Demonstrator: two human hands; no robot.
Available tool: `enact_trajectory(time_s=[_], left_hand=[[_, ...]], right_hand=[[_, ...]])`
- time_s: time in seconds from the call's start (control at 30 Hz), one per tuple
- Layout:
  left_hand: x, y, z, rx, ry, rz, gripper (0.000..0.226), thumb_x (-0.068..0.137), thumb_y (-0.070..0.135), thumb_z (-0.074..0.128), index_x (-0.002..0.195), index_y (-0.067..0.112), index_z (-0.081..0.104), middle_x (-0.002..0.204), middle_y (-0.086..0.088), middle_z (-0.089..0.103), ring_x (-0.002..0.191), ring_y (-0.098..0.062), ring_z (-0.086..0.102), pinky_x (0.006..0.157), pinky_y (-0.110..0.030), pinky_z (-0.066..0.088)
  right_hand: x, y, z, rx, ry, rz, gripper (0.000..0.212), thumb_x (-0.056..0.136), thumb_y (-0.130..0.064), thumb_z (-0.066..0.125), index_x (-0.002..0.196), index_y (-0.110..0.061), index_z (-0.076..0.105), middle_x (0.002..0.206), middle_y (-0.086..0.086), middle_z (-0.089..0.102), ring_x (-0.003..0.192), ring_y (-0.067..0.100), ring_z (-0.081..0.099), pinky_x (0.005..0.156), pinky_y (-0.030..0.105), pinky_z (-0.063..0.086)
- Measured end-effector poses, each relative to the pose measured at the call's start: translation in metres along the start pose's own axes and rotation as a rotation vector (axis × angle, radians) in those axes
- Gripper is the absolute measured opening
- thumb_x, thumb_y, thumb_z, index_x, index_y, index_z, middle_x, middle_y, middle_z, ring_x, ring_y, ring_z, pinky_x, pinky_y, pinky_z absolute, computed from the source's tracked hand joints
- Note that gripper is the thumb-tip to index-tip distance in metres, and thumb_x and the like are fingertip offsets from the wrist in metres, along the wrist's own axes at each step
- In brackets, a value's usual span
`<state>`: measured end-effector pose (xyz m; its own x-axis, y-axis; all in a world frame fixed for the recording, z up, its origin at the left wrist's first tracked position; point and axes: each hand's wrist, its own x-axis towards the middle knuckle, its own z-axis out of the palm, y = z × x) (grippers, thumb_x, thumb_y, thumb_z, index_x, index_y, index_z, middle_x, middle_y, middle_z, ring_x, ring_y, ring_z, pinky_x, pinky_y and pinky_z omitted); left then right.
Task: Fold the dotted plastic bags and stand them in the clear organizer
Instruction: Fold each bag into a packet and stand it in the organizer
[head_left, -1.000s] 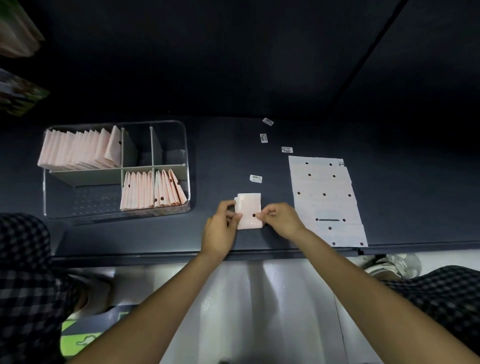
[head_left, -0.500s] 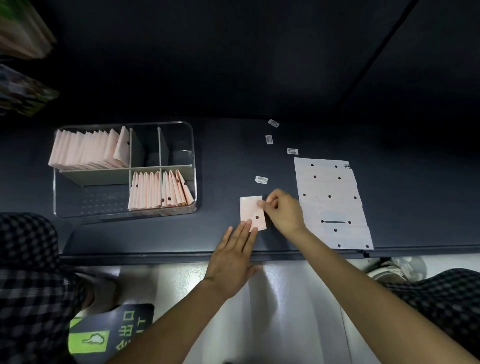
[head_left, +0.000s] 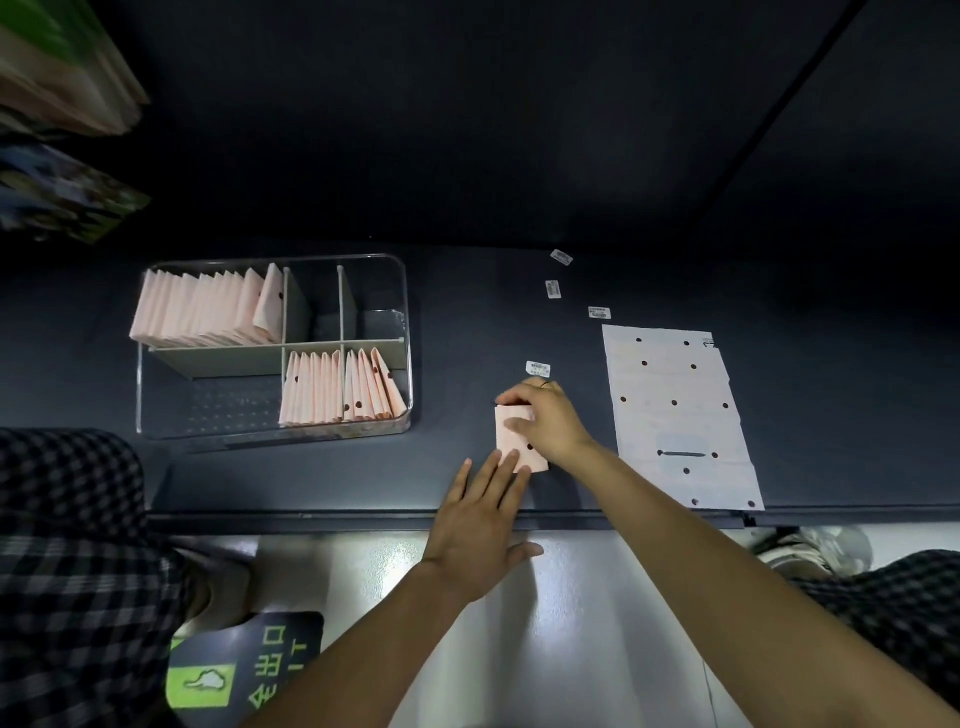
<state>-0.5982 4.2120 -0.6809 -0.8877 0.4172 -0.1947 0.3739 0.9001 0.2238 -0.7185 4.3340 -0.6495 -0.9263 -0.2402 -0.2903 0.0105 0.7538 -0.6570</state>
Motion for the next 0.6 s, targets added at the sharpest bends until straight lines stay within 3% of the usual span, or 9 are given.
enact_trajectory(time_s=[0.1, 0.2, 0.27, 0.4, 0.5, 0.6], left_hand=[[-0.003, 0.003, -0.007, -0.209, 0.105, -0.11, 0.063, 0.091, 0.061, 0.037, 0.143, 0.026, 0.035, 0.156, -0.005, 0.016, 0.143, -0.025, 0.011, 0.116, -0.039, 0.01], [0.001, 0.005, -0.015, -0.487, 0.268, -0.287, 0.035, 0.09, 0.039, 0.056, 0.12, 0.02, 0.059, 0.143, -0.007, 0.036, 0.128, -0.025, 0.034, 0.103, -0.028, 0.029], [0.008, 0.005, -0.021, -0.656, 0.277, -0.406, 0.032, 0.088, 0.024, 0.063, 0.118, 0.015, 0.057, 0.13, -0.006, 0.044, 0.118, -0.024, 0.044, 0.095, -0.023, 0.034], [0.02, 0.001, -0.027, -0.795, 0.221, -0.536, 0.044, 0.08, 0.008, 0.07, 0.119, 0.011, 0.05, 0.116, -0.009, 0.051, 0.106, -0.027, 0.052, 0.09, -0.031, 0.04], [0.021, 0.0, -0.026, -0.756, 0.187, -0.504, 0.045, 0.077, -0.002, 0.065, 0.117, 0.012, 0.05, 0.104, -0.005, 0.052, 0.102, -0.023, 0.05, 0.08, -0.023, 0.035], [0.021, -0.002, -0.033, -0.793, 0.166, -0.427, 0.046, 0.075, -0.011, 0.054, 0.114, 0.012, 0.05, 0.088, -0.001, 0.05, 0.085, -0.022, 0.054, 0.067, -0.022, 0.034]], right_hand=[[-0.002, 0.007, -0.003, -0.184, 0.019, 0.012, 0.023, 0.084, -0.016, 0.065, 0.107, -0.017, 0.062, 0.111, 0.003, 0.056, 0.113, 0.021, 0.046, 0.09, 0.03, 0.039], [-0.014, 0.014, -0.004, -0.265, 0.051, 0.076, 0.022, 0.086, -0.027, 0.064, 0.103, -0.016, 0.057, 0.104, 0.006, 0.059, 0.103, 0.024, 0.054, 0.075, 0.029, 0.04], [-0.026, 0.019, -0.002, -0.33, 0.065, 0.119, 0.024, 0.088, -0.032, 0.061, 0.102, -0.015, 0.053, 0.101, 0.007, 0.062, 0.098, 0.026, 0.057, 0.074, 0.031, 0.043], [-0.048, 0.025, 0.002, -0.391, 0.101, 0.142, 0.026, 0.09, -0.037, 0.058, 0.1, -0.014, 0.049, 0.093, 0.006, 0.066, 0.091, 0.028, 0.061, 0.073, 0.033, 0.047], [-0.058, 0.025, 0.004, -0.408, 0.082, 0.123, 0.031, 0.091, -0.038, 0.056, 0.109, -0.016, 0.044, 0.096, 0.005, 0.066, 0.092, 0.028, 0.061, 0.073, 0.034, 0.047], [-0.062, 0.023, 0.0, -0.432, 0.044, 0.062, 0.035, 0.093, -0.035, 0.053, 0.124, -0.024, 0.042, 0.107, 0.004, 0.059, 0.099, 0.026, 0.059, 0.075, 0.034, 0.046]])
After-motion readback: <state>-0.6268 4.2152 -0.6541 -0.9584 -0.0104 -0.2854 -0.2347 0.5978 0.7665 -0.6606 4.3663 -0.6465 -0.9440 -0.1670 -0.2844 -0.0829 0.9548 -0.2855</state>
